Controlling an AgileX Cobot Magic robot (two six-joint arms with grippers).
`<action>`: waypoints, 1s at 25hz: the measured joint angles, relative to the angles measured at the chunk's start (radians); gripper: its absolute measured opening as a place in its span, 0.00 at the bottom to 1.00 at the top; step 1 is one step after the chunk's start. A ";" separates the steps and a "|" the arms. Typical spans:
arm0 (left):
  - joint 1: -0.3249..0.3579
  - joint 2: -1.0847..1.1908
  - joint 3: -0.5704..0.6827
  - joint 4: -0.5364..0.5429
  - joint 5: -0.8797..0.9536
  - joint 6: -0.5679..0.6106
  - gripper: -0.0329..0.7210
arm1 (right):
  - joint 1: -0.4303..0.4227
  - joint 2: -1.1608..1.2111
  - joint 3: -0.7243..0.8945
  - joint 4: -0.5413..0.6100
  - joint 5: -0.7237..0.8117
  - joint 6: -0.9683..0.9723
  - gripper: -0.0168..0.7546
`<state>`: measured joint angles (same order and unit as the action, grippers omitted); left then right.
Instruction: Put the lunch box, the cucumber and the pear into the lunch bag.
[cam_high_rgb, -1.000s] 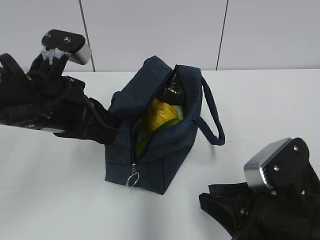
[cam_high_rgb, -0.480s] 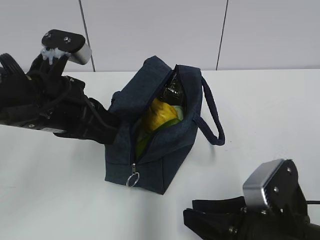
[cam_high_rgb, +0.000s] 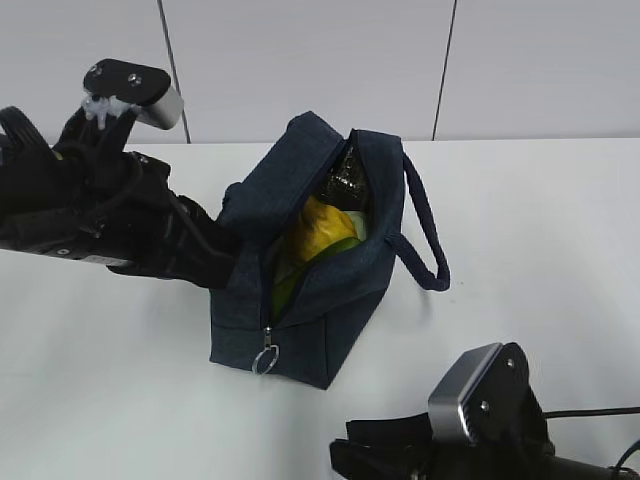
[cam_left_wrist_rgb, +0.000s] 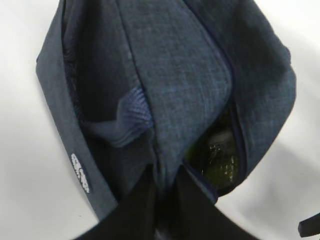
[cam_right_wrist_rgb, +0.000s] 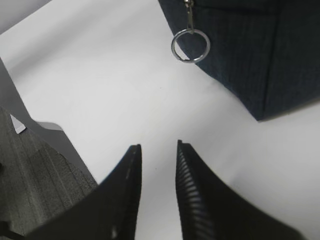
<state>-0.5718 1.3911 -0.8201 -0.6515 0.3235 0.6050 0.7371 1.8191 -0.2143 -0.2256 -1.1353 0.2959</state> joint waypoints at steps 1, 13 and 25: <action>0.000 0.000 0.000 0.000 0.000 0.000 0.05 | 0.000 0.002 -0.008 0.000 -0.001 -0.016 0.28; 0.000 0.000 0.000 -0.043 -0.024 0.000 0.05 | 0.000 0.004 -0.160 0.014 0.086 -0.131 0.34; 0.000 0.000 0.000 -0.079 -0.034 0.000 0.05 | 0.000 0.014 -0.255 0.101 0.240 -0.296 0.34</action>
<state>-0.5718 1.3911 -0.8201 -0.7309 0.2890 0.6050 0.7371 1.8334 -0.4697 -0.1250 -0.8958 0.0000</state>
